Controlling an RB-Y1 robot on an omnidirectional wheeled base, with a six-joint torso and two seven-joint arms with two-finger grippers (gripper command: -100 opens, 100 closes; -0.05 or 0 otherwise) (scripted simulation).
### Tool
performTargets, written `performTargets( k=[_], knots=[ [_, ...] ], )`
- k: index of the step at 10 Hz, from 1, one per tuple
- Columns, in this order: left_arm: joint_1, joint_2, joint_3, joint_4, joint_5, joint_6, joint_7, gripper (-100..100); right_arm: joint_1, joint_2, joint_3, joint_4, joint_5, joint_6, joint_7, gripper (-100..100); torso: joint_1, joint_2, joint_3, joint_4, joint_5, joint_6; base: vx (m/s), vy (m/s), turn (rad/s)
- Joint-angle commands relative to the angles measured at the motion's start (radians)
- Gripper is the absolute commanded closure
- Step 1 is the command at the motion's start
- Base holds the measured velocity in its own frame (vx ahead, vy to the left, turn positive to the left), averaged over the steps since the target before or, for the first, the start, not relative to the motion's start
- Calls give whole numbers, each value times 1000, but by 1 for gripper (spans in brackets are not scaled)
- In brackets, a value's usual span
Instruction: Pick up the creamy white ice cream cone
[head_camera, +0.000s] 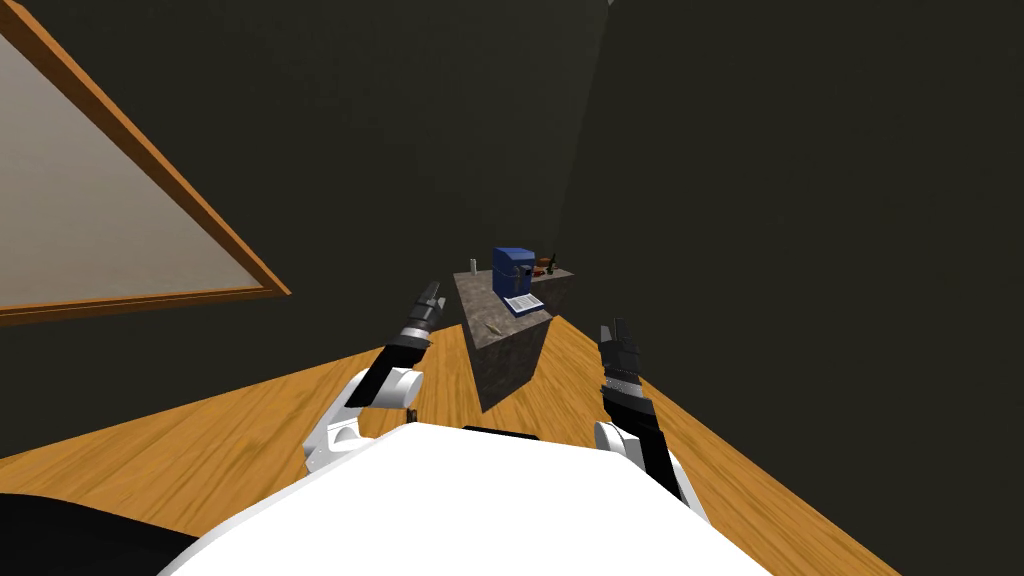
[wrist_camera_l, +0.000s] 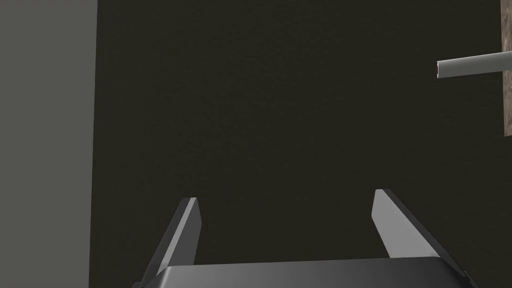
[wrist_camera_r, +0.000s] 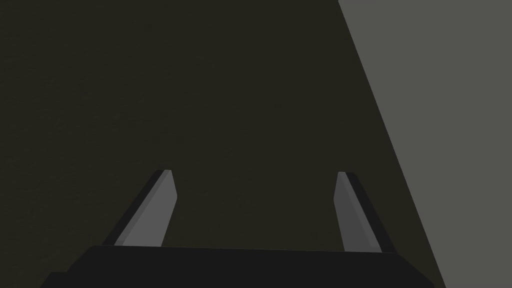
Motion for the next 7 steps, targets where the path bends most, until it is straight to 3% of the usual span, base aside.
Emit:
performTargets(
  k=[1,2,7],
  knots=[
    [-32,8,0,14,0,50,-6,-100,0,0,0,0,0,0,0,0,0,0,0,0,0,0,23,50,-40],
    [-32,8,0,14,0,59,-6,-100,0,0,0,0,0,0,0,0,1,0,0,0,0,0,22,44,-28],
    [-115,24,-1,39,0,205,-23,-100,0,0,0,0,0,0,0,0,0,0,0,0,0,0,25,47,-34]
  ],
)
